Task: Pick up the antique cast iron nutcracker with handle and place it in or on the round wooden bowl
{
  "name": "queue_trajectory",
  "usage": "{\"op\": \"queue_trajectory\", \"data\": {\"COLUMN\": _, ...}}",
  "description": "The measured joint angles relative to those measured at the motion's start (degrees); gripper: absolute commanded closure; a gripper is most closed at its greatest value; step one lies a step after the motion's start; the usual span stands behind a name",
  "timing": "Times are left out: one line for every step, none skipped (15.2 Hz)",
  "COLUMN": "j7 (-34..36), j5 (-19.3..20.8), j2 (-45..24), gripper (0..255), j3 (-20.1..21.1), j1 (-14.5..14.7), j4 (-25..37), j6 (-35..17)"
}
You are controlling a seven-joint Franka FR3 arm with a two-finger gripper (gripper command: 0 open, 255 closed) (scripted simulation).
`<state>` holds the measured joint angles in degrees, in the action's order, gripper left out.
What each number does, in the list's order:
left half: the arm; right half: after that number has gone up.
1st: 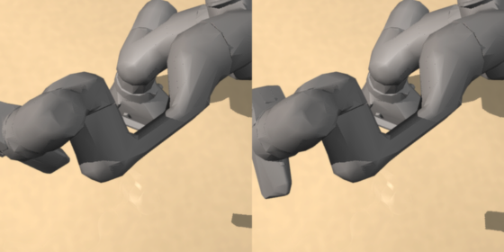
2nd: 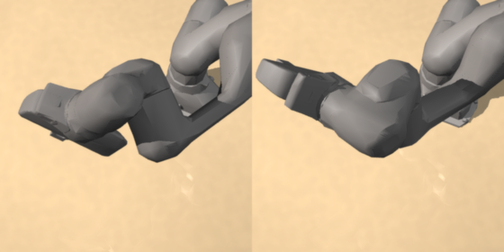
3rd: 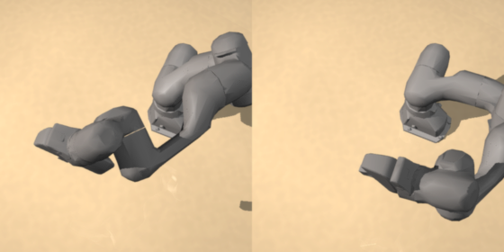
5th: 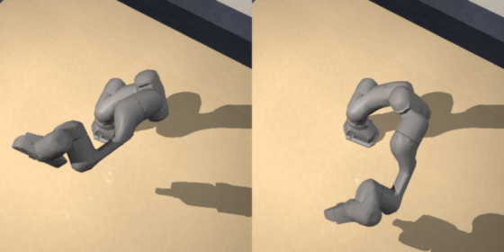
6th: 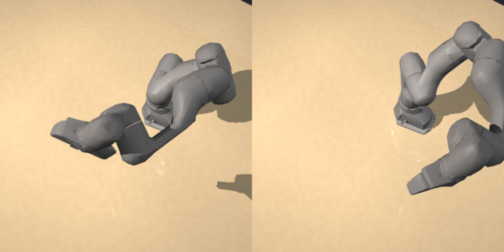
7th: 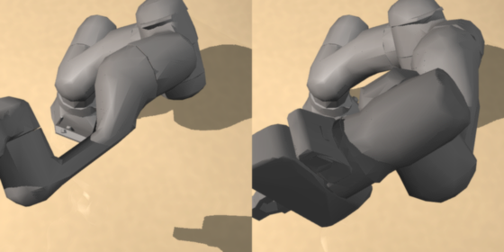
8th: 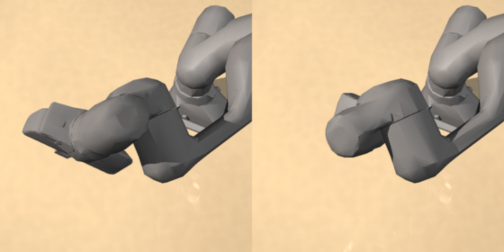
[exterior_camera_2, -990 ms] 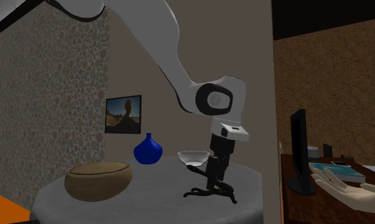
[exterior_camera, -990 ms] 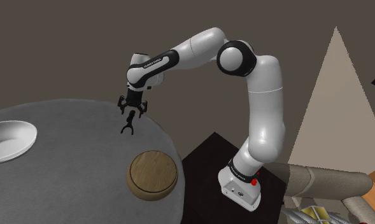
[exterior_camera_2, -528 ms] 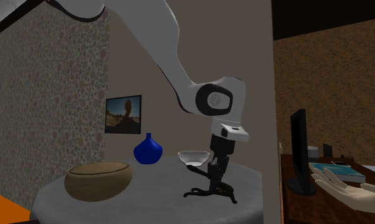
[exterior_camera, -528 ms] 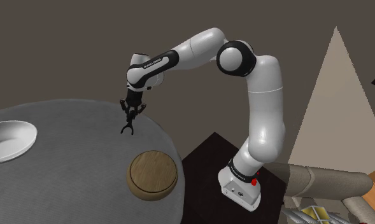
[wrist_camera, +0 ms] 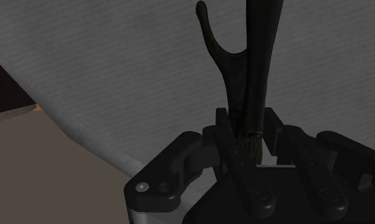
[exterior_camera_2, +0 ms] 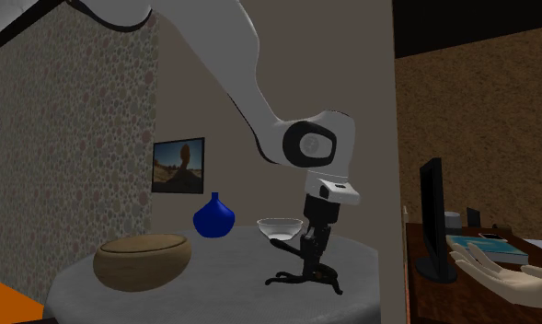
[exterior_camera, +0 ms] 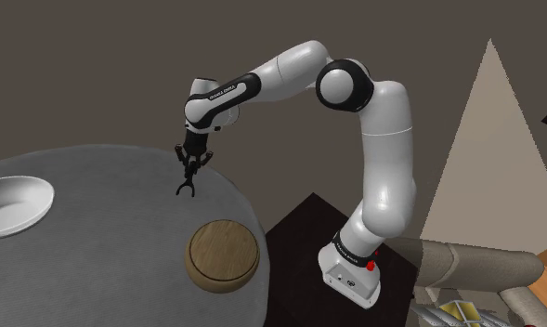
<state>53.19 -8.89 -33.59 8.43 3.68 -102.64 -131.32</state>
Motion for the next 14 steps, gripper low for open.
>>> {"op": "queue_trajectory", "data": {"j7": 0.03, "j5": -0.01, "j2": 0.28, "gripper": 255, "j3": 0.01, "j1": -0.02, "j4": -0.10, "j6": 0.19}}
{"op": "queue_trajectory", "data": {"j7": 0.12, "j5": -0.02, "j2": 0.75, "gripper": 255, "j3": 0.03, "j1": -0.02, "j4": -0.21, "j6": 0.53}}
{"op": "queue_trajectory", "data": {"j7": 0.15, "j5": -0.03, "j2": 1.24, "gripper": 255, "j3": 0.04, "j1": -0.08, "j4": -0.21, "j6": 1.01}}
{"op": "queue_trajectory", "data": {"j7": 0.26, "j5": -0.02, "j2": 1.68, "gripper": 255, "j3": 0.04, "j1": -0.10, "j4": 0.00, "j6": 1.65}}
{"op": "queue_trajectory", "data": {"j7": 0.38, "j5": -0.04, "j2": 2.26, "gripper": 255, "j3": 0.08, "j1": -0.09, "j4": -0.17, "j6": 2.04}}
{"op": "queue_trajectory", "data": {"j7": 0.37, "j5": -0.03, "j2": 2.70, "gripper": 255, "j3": 0.06, "j1": -0.19, "j4": 0.07, "j6": 2.73}}
{"op": "queue_trajectory", "data": {"j7": 0.43, "j5": -0.05, "j2": 3.15, "gripper": 255, "j3": 0.08, "j1": -0.22, "j4": -0.01, "j6": 3.08}}
{"op": "queue_trajectory", "data": {"j7": 0.54, "j5": -0.02, "j2": 3.44, "gripper": 255, "j3": 0.08, "j1": -0.22, "j4": 0.38, "j6": 3.75}}
{"op": "queue_trajectory", "data": {"j7": 0.56, "j5": -0.06, "j2": 4.04, "gripper": 255, "j3": 0.10, "j1": -0.28, "j4": 0.14, "j6": 4.13}}
{"op": "queue_trajectory", "data": {"j7": 0.74, "j5": -0.03, "j2": 4.38, "gripper": 255, "j3": 0.12, "j1": -0.24, "j4": 0.51, "j6": 4.81}}
{"op": "queue_trajectory", "data": {"j7": 0.82, "j5": -0.05, "j2": 4.98, "gripper": 255, "j3": 0.14, "j1": -0.28, "j4": 0.51, "j6": 5.41}}
{"op": "queue_trajectory", "data": {"j7": 0.89, "j5": -0.05, "j2": 5.44, "gripper": 255, "j3": 0.15, "j1": -0.31, "j4": 0.62, "j6": 5.97}}
{"op": "queue_trajectory", "data": {"j7": 0.99, "j5": -0.05, "j2": 5.91, "gripper": 255, "j3": 0.16, "j1": -0.33, "j4": 0.75, "j6": 6.57}}
{"op": "queue_trajectory", "data": {"j7": 1.11, "j5": -0.02, "j2": 6.08, "gripper": 255, "j3": 0.16, "j1": -0.33, "j4": 1.29, "j6": 7.26}}
